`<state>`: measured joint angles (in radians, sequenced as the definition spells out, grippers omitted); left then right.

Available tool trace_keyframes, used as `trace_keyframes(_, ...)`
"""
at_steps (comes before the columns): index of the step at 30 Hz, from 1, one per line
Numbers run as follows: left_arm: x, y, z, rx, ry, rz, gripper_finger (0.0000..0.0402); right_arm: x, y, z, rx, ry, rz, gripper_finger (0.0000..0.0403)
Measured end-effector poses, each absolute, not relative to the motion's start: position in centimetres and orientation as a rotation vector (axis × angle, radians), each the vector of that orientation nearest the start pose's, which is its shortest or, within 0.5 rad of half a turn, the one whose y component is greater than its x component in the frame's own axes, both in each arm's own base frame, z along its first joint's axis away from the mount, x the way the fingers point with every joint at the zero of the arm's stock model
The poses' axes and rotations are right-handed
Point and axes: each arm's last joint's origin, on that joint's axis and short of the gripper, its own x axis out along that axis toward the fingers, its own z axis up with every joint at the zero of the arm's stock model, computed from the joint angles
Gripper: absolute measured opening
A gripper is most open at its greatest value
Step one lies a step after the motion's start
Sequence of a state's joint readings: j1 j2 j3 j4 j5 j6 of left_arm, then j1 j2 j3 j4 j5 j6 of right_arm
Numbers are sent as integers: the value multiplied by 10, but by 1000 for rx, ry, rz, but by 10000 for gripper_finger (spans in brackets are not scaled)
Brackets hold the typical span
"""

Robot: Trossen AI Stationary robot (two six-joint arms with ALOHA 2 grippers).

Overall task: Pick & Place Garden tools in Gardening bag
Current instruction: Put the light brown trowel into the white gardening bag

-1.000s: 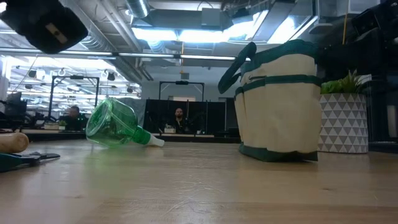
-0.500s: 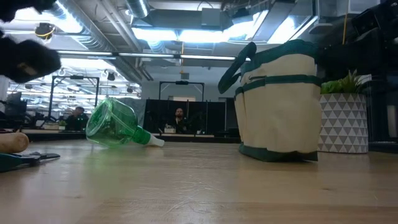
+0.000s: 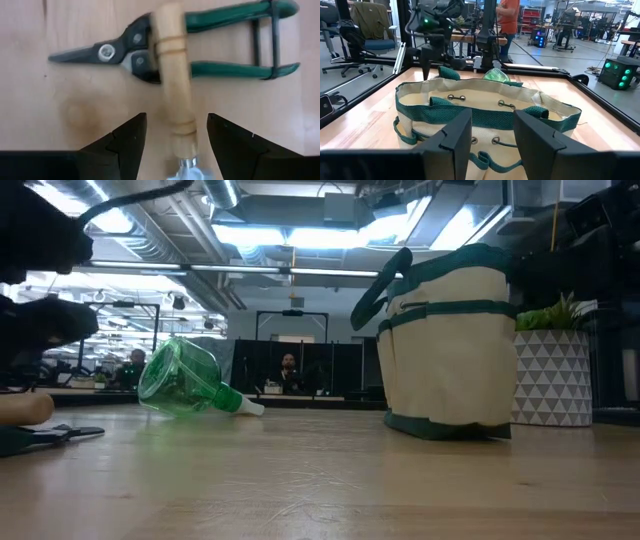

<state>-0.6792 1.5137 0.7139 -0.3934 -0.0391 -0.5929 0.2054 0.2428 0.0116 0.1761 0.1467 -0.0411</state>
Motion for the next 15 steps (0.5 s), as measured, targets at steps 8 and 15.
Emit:
trace_keyframes(8,202,-160,133,-62,1248,-131,198,111,19,164,-51,54,60,147)
trace_keyframes(15,202,-159,131,-59,1249,-104,147,111,19,164,-51,54,60,147)
